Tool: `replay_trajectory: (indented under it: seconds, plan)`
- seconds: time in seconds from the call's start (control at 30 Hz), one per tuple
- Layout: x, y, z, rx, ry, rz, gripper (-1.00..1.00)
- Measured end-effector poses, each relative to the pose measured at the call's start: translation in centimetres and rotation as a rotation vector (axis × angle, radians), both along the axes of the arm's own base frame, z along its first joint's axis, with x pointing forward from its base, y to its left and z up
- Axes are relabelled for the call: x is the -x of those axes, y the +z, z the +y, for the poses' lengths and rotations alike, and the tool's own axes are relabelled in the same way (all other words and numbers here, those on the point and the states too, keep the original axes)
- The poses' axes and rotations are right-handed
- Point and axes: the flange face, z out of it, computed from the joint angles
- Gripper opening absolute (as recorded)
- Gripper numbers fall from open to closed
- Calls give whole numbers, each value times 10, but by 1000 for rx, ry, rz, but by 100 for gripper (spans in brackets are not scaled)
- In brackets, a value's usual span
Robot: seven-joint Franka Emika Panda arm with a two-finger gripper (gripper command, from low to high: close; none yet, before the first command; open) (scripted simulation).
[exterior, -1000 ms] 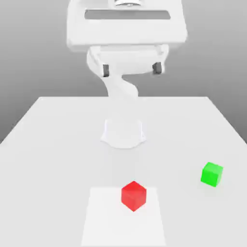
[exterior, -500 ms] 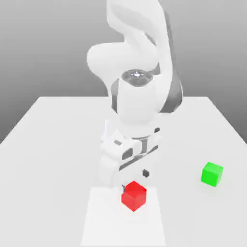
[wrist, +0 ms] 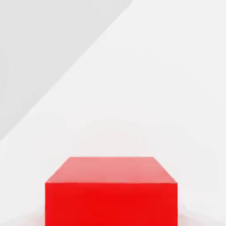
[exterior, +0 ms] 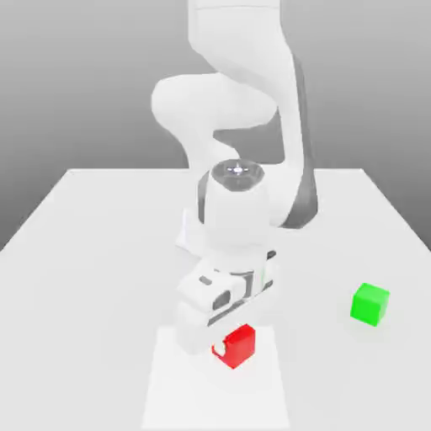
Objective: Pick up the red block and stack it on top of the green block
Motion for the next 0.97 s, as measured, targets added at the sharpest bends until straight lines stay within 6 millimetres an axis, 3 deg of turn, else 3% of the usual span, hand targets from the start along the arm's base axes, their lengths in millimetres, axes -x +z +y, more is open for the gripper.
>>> replay_trajectory:
  seconds: [0.27, 0.47, 0.67, 0.73, 0.87, 0.9, 0.97]
  plan:
    - [3, 45, 1, -2, 7, 4, -100]
    - [35, 64, 137, -7, 570, 9, -100]
    - [102, 79, 241, 0, 1094, 8, -100]
    - [113, 66, 255, 1, 1164, 7, -100]
    - [116, 27, 257, 2, 1179, 7, -100]
    - [116, 21, 257, 2, 1179, 7, 100]
    - [116, 21, 257, 2, 1179, 7, 100]
